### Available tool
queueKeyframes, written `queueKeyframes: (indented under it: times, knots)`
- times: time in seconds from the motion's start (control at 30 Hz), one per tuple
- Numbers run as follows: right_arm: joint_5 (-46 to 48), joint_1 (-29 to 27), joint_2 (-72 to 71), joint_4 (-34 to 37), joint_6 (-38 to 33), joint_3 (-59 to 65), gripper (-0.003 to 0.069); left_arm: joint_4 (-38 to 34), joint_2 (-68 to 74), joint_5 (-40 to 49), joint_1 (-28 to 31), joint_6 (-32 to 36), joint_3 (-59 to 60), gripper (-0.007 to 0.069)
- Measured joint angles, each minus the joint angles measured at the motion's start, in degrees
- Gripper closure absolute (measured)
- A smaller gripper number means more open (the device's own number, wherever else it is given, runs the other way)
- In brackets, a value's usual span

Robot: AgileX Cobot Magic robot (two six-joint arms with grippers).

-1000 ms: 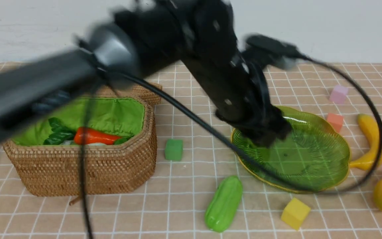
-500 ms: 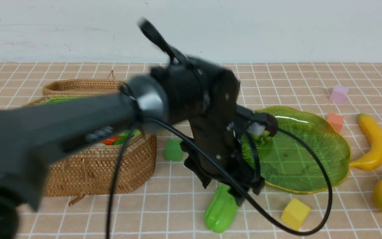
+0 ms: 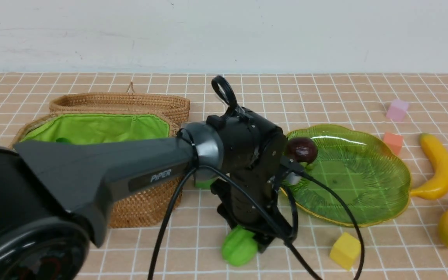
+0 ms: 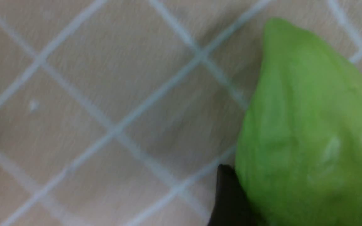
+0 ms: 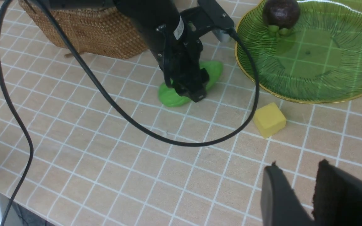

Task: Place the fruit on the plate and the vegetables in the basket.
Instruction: Take a chayote with your left arm and place it on the basket on the left.

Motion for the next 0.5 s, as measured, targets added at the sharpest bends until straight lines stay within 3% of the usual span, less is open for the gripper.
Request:
queueKeyframes:
  times: [0.13, 0.3, 0.33, 0.5]
  knots:
    - [-0.19, 0.0, 0.0, 0.0, -0.04, 0.0, 0.0455, 3.75, -7.35, 7.37, 0.0, 1.4, 0.08, 0.0181]
    - [-2.7, 0.0, 0.0, 0.0, -0.97, 0.0, 0.0453, 10.64, -19.44, 10.89, 3.6, 14.13, -0.05, 0.0181]
    - [-3.75, 0.0, 0.0, 0.0, -2.14, 0.0, 0.0452, 10.69, -23.34, 11.32, 7.97, 20.78, -0.16, 0.0181]
    - [-5.03, 0.0, 0.0, 0.06, -3.22, 0.0, 0.0451, 7.1, -24.7, 8.97, 21.97, 38.69, -0.16, 0.0181]
